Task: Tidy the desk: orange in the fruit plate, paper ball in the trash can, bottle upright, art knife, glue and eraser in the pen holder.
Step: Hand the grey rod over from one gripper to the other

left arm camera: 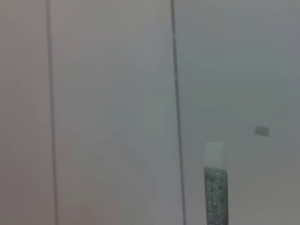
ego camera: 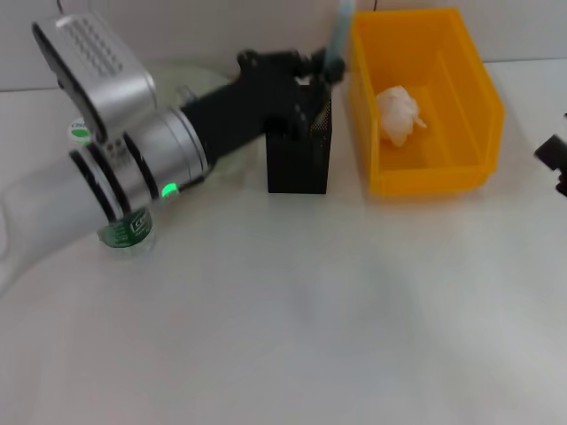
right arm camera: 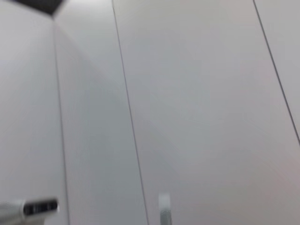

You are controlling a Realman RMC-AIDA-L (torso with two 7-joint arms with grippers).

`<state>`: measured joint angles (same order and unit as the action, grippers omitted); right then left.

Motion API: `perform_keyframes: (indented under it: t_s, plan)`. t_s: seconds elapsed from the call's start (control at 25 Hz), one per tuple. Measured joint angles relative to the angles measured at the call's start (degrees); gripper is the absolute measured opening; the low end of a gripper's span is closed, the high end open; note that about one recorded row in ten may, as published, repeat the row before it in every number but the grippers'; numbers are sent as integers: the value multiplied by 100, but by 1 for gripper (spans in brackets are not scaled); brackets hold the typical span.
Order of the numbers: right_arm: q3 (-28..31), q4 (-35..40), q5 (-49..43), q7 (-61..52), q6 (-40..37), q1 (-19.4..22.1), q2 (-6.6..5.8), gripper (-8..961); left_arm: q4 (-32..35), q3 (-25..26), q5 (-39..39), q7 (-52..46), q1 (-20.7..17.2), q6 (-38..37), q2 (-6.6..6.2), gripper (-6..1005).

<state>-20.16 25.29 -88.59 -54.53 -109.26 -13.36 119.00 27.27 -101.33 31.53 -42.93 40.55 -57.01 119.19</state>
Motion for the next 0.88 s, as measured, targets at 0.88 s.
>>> perform_keyframes:
  t_s: [0.88]
  plan:
    - [-864,1473,-1003,-1724,-819,-478,-181,746,499,-413,1850,-1020,-896,-1797,-89,141]
